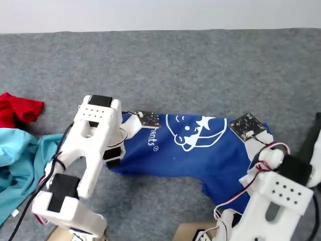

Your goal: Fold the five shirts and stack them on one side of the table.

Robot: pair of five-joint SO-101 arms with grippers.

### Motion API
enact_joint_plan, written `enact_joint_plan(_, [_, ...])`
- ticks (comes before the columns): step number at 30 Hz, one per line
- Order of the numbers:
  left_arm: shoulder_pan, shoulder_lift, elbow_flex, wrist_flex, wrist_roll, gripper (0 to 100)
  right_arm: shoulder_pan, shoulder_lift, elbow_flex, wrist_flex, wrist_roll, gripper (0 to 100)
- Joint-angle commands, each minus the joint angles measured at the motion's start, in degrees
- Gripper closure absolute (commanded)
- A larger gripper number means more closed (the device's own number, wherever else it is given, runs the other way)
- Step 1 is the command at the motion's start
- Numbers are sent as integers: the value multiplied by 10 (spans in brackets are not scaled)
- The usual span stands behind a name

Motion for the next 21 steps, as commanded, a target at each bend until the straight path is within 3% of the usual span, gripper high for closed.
enact_joint_plan(1, [1, -60, -28, 18, -4, 911, 6, -38, -17, 13, 6, 765])
enact_joint_plan(10, [-6, -188, -65, 11, 24, 873, 5, -55, -79, -14, -5, 768])
enact_joint_plan(17, [-47, -207, -67, -140, 237, 902, 2, 59, -84, -82, -137, 780])
enact_joint_plan(21, [-41, -171, -68, -208, 354, 968, -18, 166, -126, -102, -238, 882])
